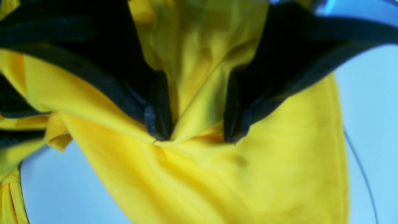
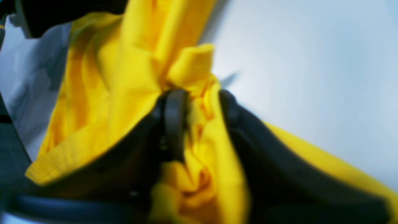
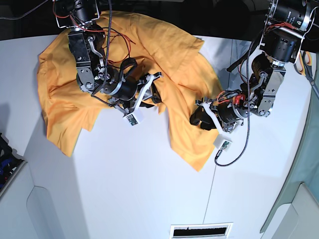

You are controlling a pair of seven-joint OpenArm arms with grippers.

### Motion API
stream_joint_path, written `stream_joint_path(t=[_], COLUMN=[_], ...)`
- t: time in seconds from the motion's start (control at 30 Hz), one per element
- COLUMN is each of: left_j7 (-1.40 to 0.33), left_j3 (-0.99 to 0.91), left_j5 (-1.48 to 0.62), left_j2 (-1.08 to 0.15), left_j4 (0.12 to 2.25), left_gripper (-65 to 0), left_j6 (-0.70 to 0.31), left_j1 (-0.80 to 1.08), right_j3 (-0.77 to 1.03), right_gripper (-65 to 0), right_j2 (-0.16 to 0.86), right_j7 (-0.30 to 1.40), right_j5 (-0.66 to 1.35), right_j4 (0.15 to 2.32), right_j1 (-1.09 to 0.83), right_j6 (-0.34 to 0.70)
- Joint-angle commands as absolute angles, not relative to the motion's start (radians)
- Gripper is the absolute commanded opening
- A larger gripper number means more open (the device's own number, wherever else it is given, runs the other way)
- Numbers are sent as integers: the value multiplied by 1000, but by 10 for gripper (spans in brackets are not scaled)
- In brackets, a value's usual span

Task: Layout the t-shirt on the table in an organized manner, then fold the t-shirt properly
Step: 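Drag the shirt fabric with the right gripper away from the left gripper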

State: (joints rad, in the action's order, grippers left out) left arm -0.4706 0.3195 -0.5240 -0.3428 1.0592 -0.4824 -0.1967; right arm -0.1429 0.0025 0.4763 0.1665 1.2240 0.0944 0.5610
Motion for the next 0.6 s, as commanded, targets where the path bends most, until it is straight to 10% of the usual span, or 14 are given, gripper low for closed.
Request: stream_joint_path(t=[0.0,0.57], left_j7=[-513,-568], left_j3=[320,319], left_j5=[-495,-425], left_j2=[-349,-402], left_j4=[1058,1046], left_gripper=[-333,-333], left_j6=[-456,-378], left_j1=[-199,-157], right_j3=[-146,73], right_gripper=[-580,-650], right_j2=[2,19], right_j7=[466,438], right_j5=[151,78], right_j4=[1238,1287], right_j1=[108,408], right_j6=[557,550])
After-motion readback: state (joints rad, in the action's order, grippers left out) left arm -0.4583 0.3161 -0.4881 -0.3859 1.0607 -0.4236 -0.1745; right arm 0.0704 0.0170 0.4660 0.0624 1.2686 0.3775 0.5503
